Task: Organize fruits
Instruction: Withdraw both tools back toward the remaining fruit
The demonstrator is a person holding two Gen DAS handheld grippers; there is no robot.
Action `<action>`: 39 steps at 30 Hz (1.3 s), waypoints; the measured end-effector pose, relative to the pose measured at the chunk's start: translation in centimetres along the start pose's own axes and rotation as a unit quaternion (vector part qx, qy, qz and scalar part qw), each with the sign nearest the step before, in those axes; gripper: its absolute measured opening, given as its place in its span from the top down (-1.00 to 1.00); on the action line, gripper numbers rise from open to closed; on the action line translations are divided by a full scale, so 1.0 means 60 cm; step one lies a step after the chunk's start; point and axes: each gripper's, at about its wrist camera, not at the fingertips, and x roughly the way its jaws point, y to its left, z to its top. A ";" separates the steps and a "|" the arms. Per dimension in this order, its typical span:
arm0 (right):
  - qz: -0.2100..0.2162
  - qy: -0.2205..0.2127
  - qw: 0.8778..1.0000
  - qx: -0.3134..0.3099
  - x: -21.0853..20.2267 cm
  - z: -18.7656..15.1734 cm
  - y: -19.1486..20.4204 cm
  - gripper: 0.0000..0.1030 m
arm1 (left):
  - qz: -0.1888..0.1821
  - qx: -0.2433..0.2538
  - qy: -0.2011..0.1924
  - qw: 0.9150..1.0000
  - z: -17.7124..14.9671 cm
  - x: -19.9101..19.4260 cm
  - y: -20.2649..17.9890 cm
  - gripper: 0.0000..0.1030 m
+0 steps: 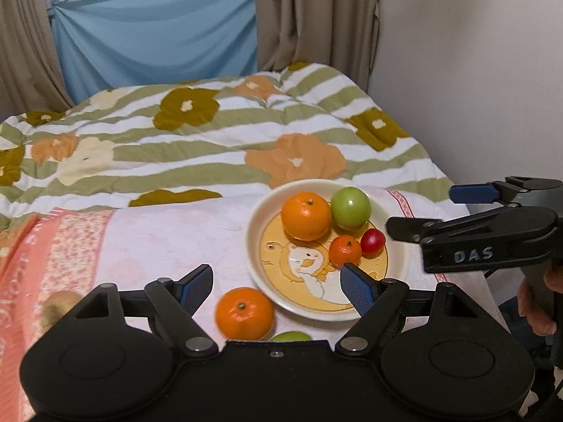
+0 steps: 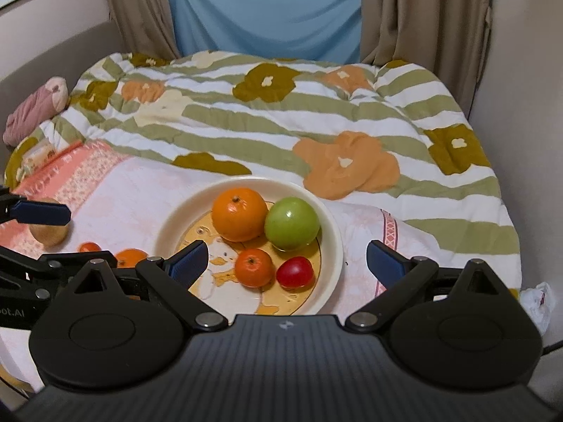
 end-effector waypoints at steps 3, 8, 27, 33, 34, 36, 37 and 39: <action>-0.006 -0.013 1.000 0.009 -0.039 0.004 0.016 -1.00 | 0.004 0.003 -0.013 1.000 -0.010 -0.036 0.017 -0.67; -0.026 -0.033 0.999 0.025 -0.097 0.003 0.049 -1.00 | -0.003 0.011 -0.040 0.999 -0.031 -0.097 0.053 -0.93; -0.075 -0.021 0.994 0.072 -0.161 -0.063 0.252 -1.00 | -0.038 0.062 -0.029 0.997 -0.120 -0.171 0.223 -0.96; -0.077 -0.010 0.994 0.080 -0.141 -0.086 0.318 -1.00 | -0.068 0.092 -0.020 0.993 -0.136 -0.143 0.262 -0.96; -0.078 -0.009 0.994 0.080 -0.137 -0.089 0.326 -1.00 | -0.074 0.095 -0.018 0.993 -0.138 -0.136 0.268 -0.96; -0.077 -0.005 0.994 0.082 -0.124 -0.098 0.342 -1.00 | -0.084 0.102 -0.014 0.991 -0.143 -0.120 0.277 -0.95; -0.077 0.000 0.994 0.083 -0.115 -0.103 0.349 -1.00 | -0.091 0.105 -0.008 0.990 -0.145 -0.110 0.281 -0.95; -0.073 0.007 0.993 0.088 -0.099 -0.111 0.361 -1.00 | -0.105 0.112 0.004 0.988 -0.147 -0.093 0.287 -0.91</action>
